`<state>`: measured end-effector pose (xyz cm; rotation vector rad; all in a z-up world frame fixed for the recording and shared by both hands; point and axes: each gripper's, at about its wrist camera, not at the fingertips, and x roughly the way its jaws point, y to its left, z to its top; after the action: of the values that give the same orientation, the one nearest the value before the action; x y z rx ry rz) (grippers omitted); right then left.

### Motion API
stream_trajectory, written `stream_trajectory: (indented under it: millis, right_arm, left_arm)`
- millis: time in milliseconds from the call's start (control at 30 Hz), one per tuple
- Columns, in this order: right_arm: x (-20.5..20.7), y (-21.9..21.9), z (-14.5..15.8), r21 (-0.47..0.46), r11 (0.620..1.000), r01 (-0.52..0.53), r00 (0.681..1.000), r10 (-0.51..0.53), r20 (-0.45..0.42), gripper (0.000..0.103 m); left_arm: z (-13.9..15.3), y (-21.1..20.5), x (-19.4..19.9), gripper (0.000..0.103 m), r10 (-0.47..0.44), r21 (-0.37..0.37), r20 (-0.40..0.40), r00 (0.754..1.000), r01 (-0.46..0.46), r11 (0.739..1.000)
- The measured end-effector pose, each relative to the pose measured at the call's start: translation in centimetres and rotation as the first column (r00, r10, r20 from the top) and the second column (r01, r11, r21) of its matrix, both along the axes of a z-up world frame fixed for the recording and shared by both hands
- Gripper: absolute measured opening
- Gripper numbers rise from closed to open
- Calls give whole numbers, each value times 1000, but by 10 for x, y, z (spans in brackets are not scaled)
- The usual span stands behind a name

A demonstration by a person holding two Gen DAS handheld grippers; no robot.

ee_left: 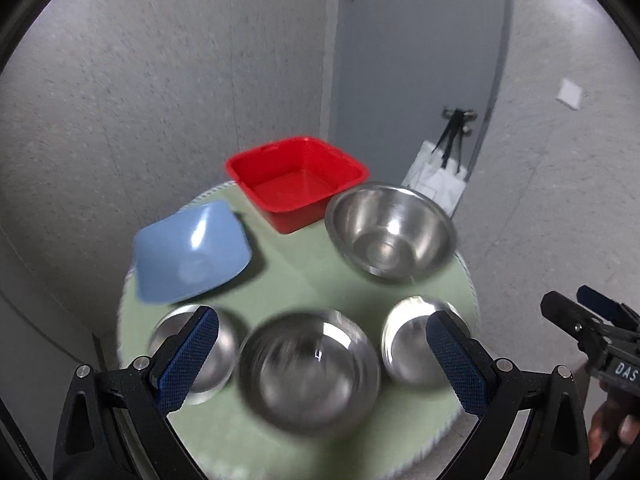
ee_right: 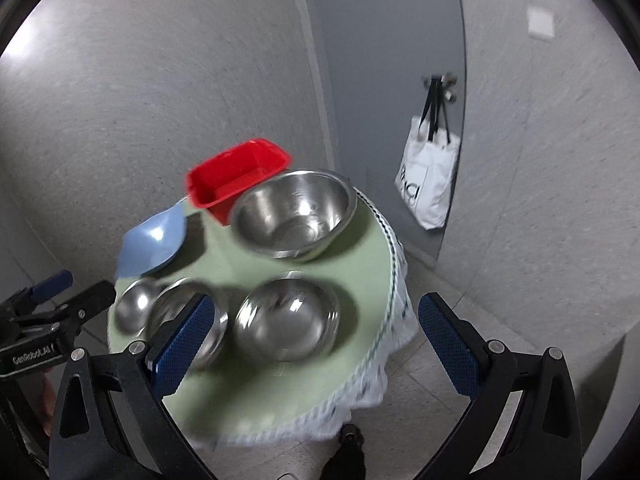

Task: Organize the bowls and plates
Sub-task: 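Move both tools toward the large steel bowl beside the red basin, then grip the large steel bowl rim with both tools and lower it into the red basin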

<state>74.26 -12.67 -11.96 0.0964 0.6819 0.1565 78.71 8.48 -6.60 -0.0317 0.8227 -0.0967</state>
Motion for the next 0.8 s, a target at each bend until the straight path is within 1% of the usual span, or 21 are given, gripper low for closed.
stream_trajectory:
  millis: [67, 133, 167, 200, 233, 267, 300, 333, 367, 400, 433, 467, 500, 533, 567, 600, 633, 667, 700, 767, 800]
  right_arm:
    - [58, -2, -9, 4, 1000, -16, 998, 16, -67, 103]
    - [93, 2, -17, -7, 999, -33, 993, 32, -115, 103]
    - [118, 3, -23, -10, 999, -48, 988, 46, -149, 102]
    - [135, 1, -28, -11, 998, -58, 984, 55, -167, 100]
    - [162, 0, -38, -16, 998, -66, 978, 62, -201, 99]
    - [177, -1, -44, -19, 997, -72, 972, 66, -225, 95]
    - [196, -1, -53, -21, 996, -82, 964, 74, -256, 91]
    - [211, -1, -61, -19, 996, -90, 956, 81, -281, 89]
    - [225, -2, -70, -15, 995, -100, 946, 91, -311, 86]
    - [235, -2, -78, -8, 994, -110, 935, 101, -341, 82]
    - [242, -3, -83, -2, 993, -114, 929, 106, -356, 79]
    - [251, -2, -92, 9, 992, -125, 917, 119, -381, 71]
    - [257, -2, -98, 20, 991, -135, 908, 132, -398, 62]
    - [260, -2, -104, 41, 988, -147, 896, 151, -419, 59]
    - [266, -1, -110, 85, 983, -164, 881, 185, -436, 50]
    - [271, -1, -113, 118, 977, -177, 872, 211, -442, 37]
    - [272, 2, -116, 153, 968, -197, 860, 245, -447, 32]
    - [271, 5, -116, 162, 965, -207, 856, 259, -447, 22]
    - [268, 9, -115, 169, 960, -224, 855, 277, -439, 16]
    - [266, 14, -113, 131, 964, -229, 859, 264, -438, 16]
    - [265, 15, -112, 117, 966, -229, 861, 257, -439, 15]
  left_arm:
    - [-10, -3, 54, 102, 28, 2, -57, 998, -28, 1000]
    - [-24, -7, 114, 102, 50, 9, -127, 991, -49, 999]
    - [-30, -9, 131, 100, 59, 15, -147, 987, -58, 998]
    - [-37, -11, 155, 96, 70, 23, -177, 982, -67, 998]
    - [-45, -11, 179, 96, 72, 26, -207, 976, -68, 997]
    - [-51, -14, 193, 95, 72, 32, -229, 971, -67, 997]
    - [-59, -13, 213, 92, 80, 50, -263, 961, -70, 996]
    - [-68, -11, 233, 90, 92, 70, -294, 951, -75, 995]
    - [-77, -9, 248, 86, 103, 84, -322, 941, -80, 993]
    - [-84, -8, 261, 81, 110, 91, -344, 933, -83, 992]
    - [-93, -8, 274, 78, 111, 93, -364, 925, -83, 992]
    - [-99, -8, 284, 69, 109, 92, -386, 916, -79, 993]
    - [-105, -6, 296, 66, 94, 77, -405, 910, -68, 995]
    - [-108, -5, 308, 63, 83, 69, -417, 905, -60, 996]
    - [-111, -5, 305, 56, 78, 64, -420, 904, -56, 996]
    - [-113, -4, 312, 47, 62, 54, -425, 903, -43, 998]
    - [-115, -4, 315, 42, 45, 44, -429, 902, -29, 999]
    - [-116, -5, 322, 28, 13, 21, -434, 901, -4, 1000]
    - [-118, -8, 321, 19, -12, 3, -436, 900, 15, 1000]
    - [-119, -8, 330, 18, -28, 11, -433, 901, 36, 999]
    - [-119, -6, 333, 18, -38, 1, -432, 901, 43, 999]
